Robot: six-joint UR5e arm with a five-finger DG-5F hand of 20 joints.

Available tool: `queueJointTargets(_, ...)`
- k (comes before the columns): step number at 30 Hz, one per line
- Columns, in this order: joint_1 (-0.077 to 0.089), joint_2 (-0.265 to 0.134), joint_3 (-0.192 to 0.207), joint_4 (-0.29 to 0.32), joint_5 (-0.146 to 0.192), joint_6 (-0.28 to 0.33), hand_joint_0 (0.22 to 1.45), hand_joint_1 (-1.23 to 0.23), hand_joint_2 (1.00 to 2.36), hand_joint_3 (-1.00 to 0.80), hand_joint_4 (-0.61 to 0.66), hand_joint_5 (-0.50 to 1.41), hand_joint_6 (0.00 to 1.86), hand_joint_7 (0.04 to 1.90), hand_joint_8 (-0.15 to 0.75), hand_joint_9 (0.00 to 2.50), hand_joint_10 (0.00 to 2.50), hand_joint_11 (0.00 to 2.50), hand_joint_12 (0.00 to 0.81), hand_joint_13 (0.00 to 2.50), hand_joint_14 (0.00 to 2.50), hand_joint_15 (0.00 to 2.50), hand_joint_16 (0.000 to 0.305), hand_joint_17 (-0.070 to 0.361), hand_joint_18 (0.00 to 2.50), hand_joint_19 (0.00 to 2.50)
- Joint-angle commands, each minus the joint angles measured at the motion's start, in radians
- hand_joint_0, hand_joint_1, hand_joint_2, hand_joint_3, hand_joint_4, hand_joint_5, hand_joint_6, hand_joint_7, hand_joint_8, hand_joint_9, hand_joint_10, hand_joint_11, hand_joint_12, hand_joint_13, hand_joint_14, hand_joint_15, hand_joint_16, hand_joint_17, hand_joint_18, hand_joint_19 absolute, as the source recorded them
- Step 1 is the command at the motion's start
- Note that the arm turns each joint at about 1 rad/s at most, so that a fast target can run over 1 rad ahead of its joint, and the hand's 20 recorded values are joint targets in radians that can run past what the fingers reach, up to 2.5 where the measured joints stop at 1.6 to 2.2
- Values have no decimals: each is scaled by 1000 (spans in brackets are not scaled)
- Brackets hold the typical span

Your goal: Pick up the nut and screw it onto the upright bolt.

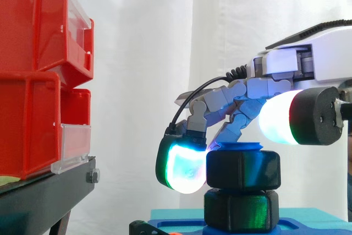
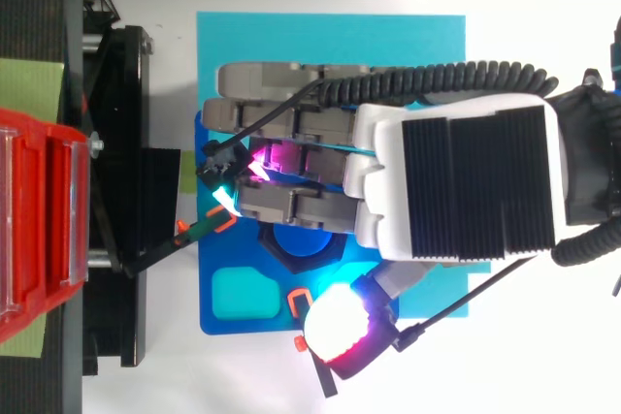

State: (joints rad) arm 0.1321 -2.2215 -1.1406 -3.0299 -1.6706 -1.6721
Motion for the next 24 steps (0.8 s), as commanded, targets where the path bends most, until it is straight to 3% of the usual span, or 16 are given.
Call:
queueJointTargets(1, 0, 0, 1, -6, 0, 0, 506, 3, 1000, -500, 202, -38, 503, 1328, 262, 662, 0, 0, 332, 322, 0, 0, 36, 82, 0, 0)
queueJointTargets(12, -11, 0, 13, -21, -5, -3, 513, -12, 1000, -500, 195, -23, 502, 1407, 263, 703, 0, 0, 324, 377, 0, 0, 36, 80, 0, 0)
queueJointTargets(19, -26, 2, 50, -101, -8, -28, 516, -26, 1000, -500, 182, -9, 500, 1518, 269, 734, 0, 0, 320, 408, 0, 0, 35, 79, 13, 0)
queueJointTargets(24, -39, 2, 64, -118, -8, -29, 519, -37, 1000, -500, 170, 0, 571, 1418, 270, 812, 0, 0, 309, 457, 0, 0, 34, 75, 77, 0)
